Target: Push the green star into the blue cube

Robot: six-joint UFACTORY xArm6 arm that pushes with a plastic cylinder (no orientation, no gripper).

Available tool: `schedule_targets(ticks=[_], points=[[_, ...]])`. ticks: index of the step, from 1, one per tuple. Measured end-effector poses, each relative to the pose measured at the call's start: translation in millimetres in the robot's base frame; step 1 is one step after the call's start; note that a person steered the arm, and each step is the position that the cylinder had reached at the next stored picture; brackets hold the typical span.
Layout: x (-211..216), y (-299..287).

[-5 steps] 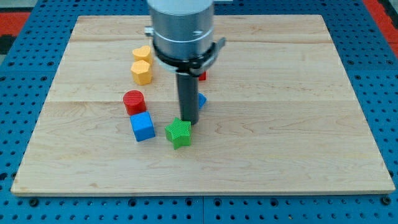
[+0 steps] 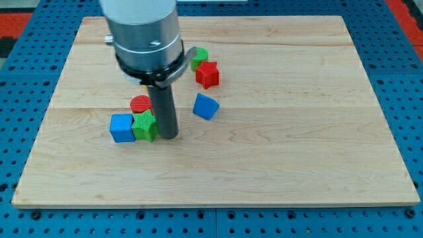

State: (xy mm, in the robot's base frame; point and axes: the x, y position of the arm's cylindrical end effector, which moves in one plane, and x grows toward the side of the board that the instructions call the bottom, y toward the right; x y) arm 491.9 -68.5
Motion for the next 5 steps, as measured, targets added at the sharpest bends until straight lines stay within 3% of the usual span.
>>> schedule_targets(ticks=[2,5], points=[[-44,-7],[-60,-120]])
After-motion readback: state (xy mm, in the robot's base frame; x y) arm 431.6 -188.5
